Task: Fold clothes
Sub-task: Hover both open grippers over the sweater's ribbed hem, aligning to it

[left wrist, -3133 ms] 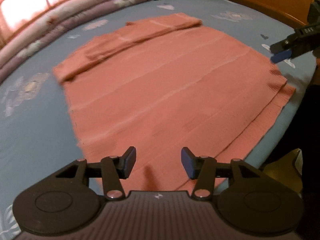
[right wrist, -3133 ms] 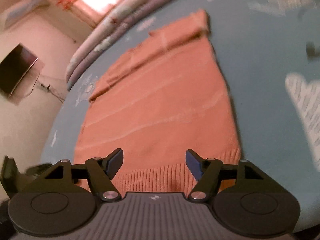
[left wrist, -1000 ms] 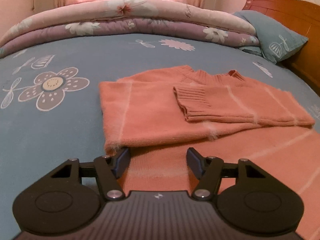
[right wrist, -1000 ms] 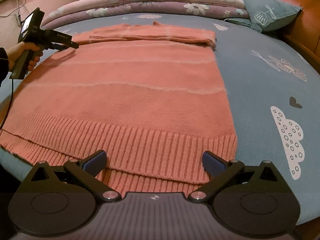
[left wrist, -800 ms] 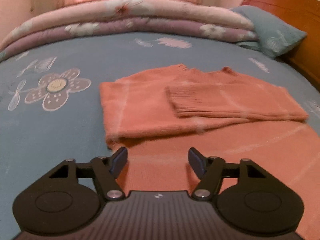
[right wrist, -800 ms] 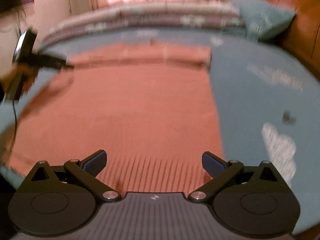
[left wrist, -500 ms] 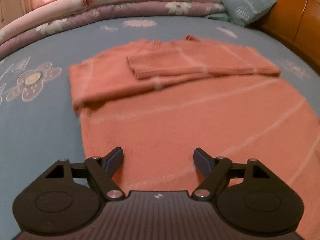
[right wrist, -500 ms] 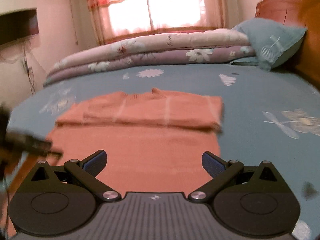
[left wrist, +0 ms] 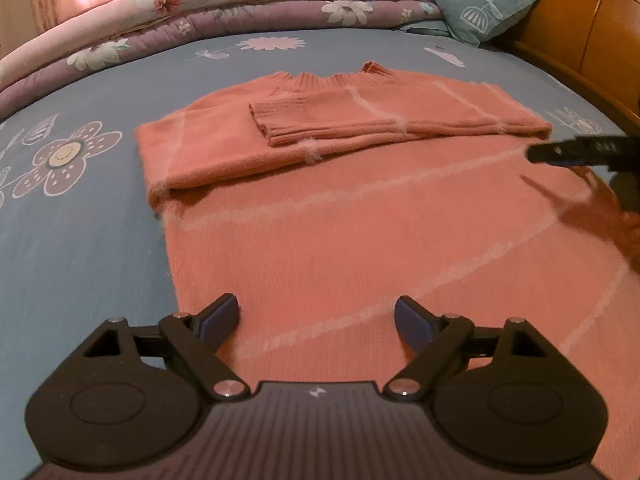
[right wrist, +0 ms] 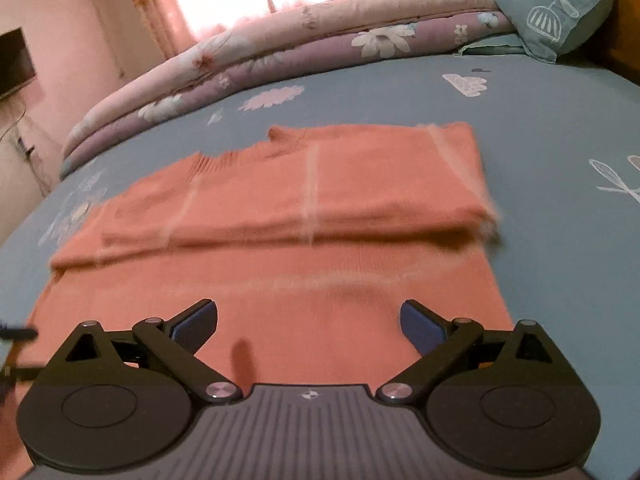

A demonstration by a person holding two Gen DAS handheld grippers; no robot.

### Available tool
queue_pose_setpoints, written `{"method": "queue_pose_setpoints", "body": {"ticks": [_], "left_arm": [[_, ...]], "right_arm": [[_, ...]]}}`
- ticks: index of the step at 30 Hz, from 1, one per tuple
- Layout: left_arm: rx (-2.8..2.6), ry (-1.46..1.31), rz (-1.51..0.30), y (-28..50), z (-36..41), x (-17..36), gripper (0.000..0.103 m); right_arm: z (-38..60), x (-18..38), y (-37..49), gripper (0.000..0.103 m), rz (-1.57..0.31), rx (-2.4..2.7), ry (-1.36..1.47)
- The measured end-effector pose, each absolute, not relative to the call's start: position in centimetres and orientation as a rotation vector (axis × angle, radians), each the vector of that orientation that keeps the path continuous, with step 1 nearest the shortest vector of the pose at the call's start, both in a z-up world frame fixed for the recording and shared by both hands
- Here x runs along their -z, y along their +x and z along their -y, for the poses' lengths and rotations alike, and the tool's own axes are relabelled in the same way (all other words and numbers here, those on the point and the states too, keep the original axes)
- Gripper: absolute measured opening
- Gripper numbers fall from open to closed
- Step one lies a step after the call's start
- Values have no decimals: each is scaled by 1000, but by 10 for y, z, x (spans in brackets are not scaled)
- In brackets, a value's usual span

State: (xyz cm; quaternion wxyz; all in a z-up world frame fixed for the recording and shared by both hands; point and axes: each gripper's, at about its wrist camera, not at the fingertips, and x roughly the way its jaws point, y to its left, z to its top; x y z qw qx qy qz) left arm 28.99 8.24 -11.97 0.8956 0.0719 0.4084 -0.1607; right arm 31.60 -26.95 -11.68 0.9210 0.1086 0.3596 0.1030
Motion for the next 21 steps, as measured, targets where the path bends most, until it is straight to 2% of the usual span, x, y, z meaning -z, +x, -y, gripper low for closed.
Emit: {"method": "queue_pose_setpoints", "body": {"ticks": [6,12,17,21], "left_arm": [[327,167,-864,270,-85,115,88],[430,204,-844,246,-57,99,88],[482,269,-913,225,-27,112,88],[451,207,-928,200,-33,118,89]], "right_arm": [[279,112,271,103,-804,-219,129],[271,89,263,103,-829,-247,278],[246,100,252,103,-910,-248,268],[245,102,221,103,-916,-216,244]]}}
